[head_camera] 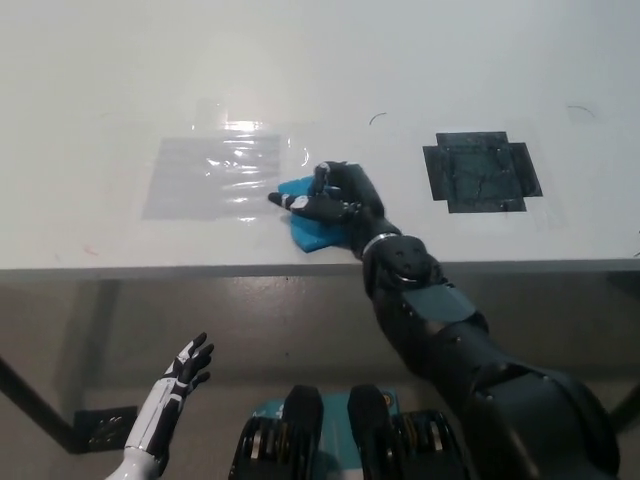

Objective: A soft sponge is kept on the balc marked spot on the table infront of the robot and it uses its right hand fist to press down on it and drrags it across the table in a back and forth manner twice to clean it

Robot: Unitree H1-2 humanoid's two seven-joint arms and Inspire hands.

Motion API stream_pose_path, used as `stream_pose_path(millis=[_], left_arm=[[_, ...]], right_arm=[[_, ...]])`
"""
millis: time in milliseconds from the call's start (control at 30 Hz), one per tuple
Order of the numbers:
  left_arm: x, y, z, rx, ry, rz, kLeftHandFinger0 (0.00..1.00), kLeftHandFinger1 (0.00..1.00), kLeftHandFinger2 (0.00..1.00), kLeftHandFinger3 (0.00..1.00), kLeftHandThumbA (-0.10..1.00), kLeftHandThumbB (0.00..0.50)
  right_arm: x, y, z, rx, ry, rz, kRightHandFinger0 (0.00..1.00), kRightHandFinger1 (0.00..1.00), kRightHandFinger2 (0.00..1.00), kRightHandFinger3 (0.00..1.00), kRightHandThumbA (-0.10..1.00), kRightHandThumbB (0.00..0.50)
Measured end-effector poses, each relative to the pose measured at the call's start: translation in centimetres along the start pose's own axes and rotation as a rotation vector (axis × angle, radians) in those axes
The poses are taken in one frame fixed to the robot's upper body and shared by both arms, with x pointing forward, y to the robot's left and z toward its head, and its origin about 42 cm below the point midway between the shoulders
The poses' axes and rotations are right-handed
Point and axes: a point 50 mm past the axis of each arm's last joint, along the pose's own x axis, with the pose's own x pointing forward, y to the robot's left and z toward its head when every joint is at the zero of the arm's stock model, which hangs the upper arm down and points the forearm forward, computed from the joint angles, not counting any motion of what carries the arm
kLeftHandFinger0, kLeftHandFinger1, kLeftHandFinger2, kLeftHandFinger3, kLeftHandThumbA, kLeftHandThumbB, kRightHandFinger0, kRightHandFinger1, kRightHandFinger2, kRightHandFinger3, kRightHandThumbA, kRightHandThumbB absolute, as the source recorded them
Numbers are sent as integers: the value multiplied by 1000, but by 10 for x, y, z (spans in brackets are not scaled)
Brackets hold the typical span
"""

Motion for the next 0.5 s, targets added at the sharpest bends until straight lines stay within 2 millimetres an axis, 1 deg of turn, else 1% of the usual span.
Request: stream_pose_path(millis=[33,67,100,133,167,233,267,300,333,367,400,433,467,500], left_arm=[[0,0,0,0,0,0,1000,1000,1000,1000,1000,468],[0,0,0,0,0,0,1000,1000,1000,1000,1000,466],[0,0,0,0,0,0,1000,1000,1000,1000,1000,470],[0,0,0,0,0,0,1000,1000,1000,1000,1000,471],[0,0,0,0,0,0,1000,1000,1000,1000,1000,468],[-1,0,0,0,1,0,1000,1000,1000,1000,1000,464],[-1,0,0,0,1,0,1000,1000,1000,1000,1000,459],[-1,0,0,0,1,0,1000,1000,1000,1000,1000,461],[-2,0,-1,0,2,-1,1000,1000,1000,1000,1000,465],[-2,-1,0,0,2,-1,1000,1000,1000,1000,1000,472],[-1,-1,0,0,1,-2,1000,1000,1000,1000,1000,472],[-1,-1,0,1,1,-2,1000,1000,1000,1000,1000,475],[-2,-1,0,2,2,-2,1000,1000,1000,1000,1000,465],[-2,0,0,2,3,-1,1000,1000,1000,1000,1000,462]], right_arm=[[0,-6,0,-1,-1,-9,0,0,194,140,1000,128],[0,-10,0,-1,-2,-14,0,1,224,154,1000,115],[0,-27,-1,-6,-2,-43,0,0,250,167,1000,113],[0,-41,0,-7,-3,-66,0,0,251,168,1000,115],[-1,-52,0,-5,-4,-85,0,0,230,177,1000,109],[-4,-89,3,-2,-11,-148,0,0,219,166,1000,117],[-5,-99,3,0,-14,-165,0,0,156,107,1000,149],[-6,-109,4,0,-15,-180,0,0,82,49,1000,164],[-10,-130,4,6,-18,-215,0,0,66,40,1000,161],[-12,-140,4,9,-20,-232,0,0,52,28,1000,153],[-17,-160,4,11,-25,-265,0,0,64,42,1000,142],[-21,-174,5,12,-28,-288,0,0,102,48,1000,121],[-26,-191,6,15,-33,-315,0,0,132,42,1000,129],[-30,-204,6,19,-37,-338,0,0,136,32,1000,131]])
